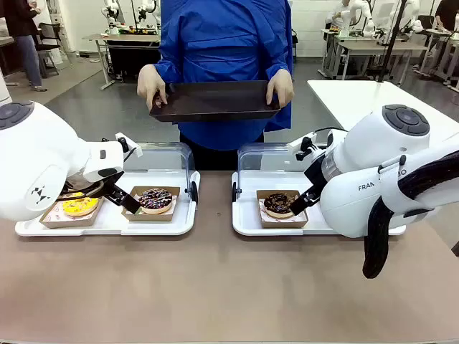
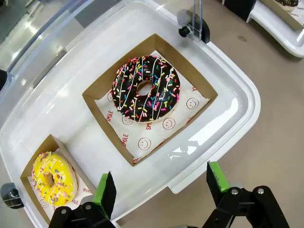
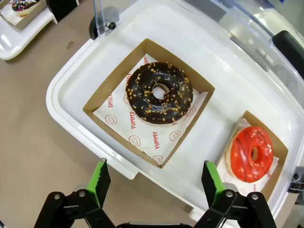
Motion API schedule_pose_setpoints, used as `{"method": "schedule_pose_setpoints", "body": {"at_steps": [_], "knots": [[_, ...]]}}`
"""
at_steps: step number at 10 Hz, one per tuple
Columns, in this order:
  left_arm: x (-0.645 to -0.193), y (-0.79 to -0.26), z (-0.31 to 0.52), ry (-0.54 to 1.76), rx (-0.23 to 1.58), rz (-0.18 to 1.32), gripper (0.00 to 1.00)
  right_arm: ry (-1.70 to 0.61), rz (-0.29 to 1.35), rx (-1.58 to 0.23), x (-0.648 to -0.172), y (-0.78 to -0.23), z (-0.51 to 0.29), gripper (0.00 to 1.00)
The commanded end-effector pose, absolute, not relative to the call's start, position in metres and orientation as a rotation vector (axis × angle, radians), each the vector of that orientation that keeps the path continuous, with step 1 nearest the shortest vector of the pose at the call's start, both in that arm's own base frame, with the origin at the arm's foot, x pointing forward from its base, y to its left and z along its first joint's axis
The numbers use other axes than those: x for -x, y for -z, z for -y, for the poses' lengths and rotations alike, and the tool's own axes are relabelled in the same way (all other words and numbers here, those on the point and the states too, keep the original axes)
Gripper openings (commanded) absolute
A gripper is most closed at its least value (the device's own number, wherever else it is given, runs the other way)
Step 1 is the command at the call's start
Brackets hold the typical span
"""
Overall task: Provide the desired donut to the person.
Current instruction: Pick up and lift the Paper togo box containing the Donut pointed at by the person.
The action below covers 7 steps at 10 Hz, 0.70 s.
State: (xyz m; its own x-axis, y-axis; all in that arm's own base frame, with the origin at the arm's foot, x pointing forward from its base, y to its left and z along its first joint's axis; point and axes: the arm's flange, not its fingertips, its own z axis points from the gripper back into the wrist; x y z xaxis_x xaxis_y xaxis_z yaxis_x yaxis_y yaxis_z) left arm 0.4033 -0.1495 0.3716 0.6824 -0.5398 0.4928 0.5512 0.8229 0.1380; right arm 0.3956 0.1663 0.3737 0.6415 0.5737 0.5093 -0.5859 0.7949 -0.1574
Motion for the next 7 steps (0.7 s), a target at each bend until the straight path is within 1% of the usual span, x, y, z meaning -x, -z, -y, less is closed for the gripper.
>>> {"method": "schedule_pose_setpoints", "body": {"at_steps": [1, 7], "knots": [[-0.4032, -0.3715, 0.1495, 0.612, 0.022, 0.546, 1.00, -0.661, 0.573, -0.023, -0.3956, -0.3738, -0.1663, 1.00], [-0.4032, -0.3715, 0.1495, 0.612, 0.022, 0.546, 1.00, -0.661, 0.573, -0.023, -0.3956, -0.3738, -0.1663, 1.00]]}}
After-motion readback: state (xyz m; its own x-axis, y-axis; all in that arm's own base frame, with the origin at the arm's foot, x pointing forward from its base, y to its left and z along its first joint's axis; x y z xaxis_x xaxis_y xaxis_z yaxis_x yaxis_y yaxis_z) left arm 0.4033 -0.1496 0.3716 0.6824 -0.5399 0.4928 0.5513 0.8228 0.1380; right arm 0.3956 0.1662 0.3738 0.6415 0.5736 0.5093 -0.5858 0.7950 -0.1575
